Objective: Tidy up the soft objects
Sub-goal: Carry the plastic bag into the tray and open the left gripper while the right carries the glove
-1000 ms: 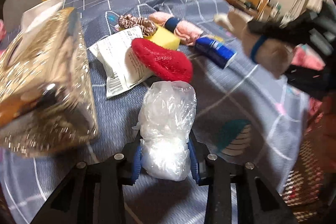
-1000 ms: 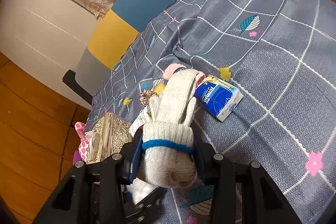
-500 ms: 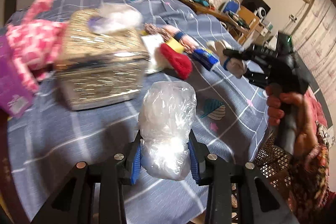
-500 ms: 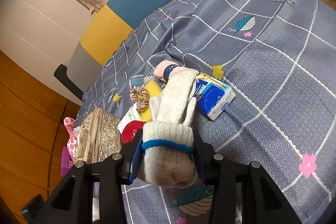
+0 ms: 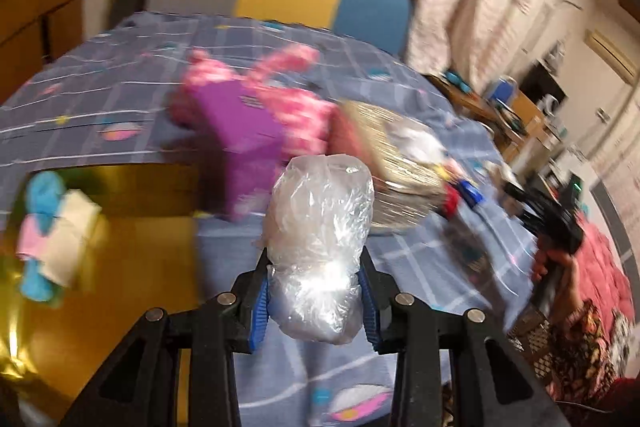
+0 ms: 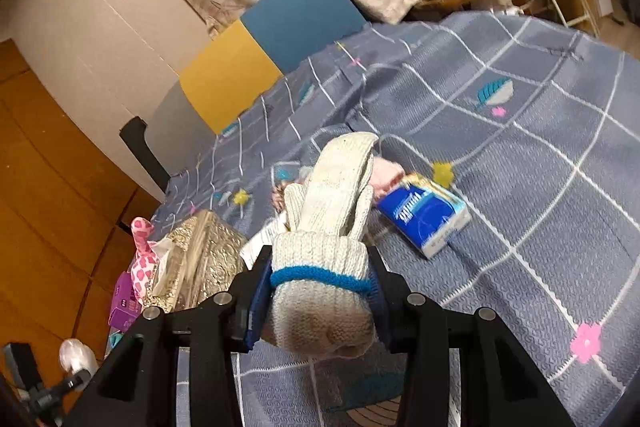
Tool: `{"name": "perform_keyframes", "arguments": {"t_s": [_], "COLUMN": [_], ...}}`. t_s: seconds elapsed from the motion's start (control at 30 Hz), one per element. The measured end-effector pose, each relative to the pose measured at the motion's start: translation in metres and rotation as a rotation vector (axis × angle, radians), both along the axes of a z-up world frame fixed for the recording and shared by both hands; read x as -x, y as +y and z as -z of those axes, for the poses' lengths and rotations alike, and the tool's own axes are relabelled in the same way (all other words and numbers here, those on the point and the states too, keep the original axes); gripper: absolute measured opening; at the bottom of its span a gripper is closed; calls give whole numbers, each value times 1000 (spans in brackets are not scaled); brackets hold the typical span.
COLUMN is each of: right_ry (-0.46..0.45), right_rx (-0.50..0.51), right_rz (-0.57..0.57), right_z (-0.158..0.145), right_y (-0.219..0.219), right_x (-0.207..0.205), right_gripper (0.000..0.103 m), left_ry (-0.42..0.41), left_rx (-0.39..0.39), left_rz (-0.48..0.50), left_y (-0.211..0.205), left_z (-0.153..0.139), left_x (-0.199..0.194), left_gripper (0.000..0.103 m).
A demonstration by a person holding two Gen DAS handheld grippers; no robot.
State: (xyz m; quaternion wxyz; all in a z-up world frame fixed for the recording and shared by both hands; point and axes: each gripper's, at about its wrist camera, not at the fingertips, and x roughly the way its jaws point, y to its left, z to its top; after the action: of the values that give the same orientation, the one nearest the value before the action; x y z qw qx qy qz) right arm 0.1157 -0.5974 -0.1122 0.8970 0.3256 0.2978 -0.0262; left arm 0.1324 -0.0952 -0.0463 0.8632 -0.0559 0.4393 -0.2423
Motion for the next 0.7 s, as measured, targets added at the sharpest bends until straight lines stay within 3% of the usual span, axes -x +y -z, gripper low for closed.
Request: {"name": "perform_keyframes", "arguments": {"t_s": [0.17,0.33,0.53,0.7], "right_ry": [5,-25,-69,-118], "right_rx": [7,-14,1,-36], "right_rz": [6,-6,-96,-177], "right_z": [-3,-20,-51,-67], "right_y": [10,31,84,135], "right_x": [3,19,35,41], "right_gripper": [44,44,44,44], "left_ry": [29,131,255,288], "left_rx": [-12,-66,-117,-166], "left_rz": [-115,-215,-270,-290], "left_y": [54,99,130,141], "left_z": [4,40,86,104], "left_x": [-25,-64,-103,-123], "left_gripper": [38,38,38,45]}}
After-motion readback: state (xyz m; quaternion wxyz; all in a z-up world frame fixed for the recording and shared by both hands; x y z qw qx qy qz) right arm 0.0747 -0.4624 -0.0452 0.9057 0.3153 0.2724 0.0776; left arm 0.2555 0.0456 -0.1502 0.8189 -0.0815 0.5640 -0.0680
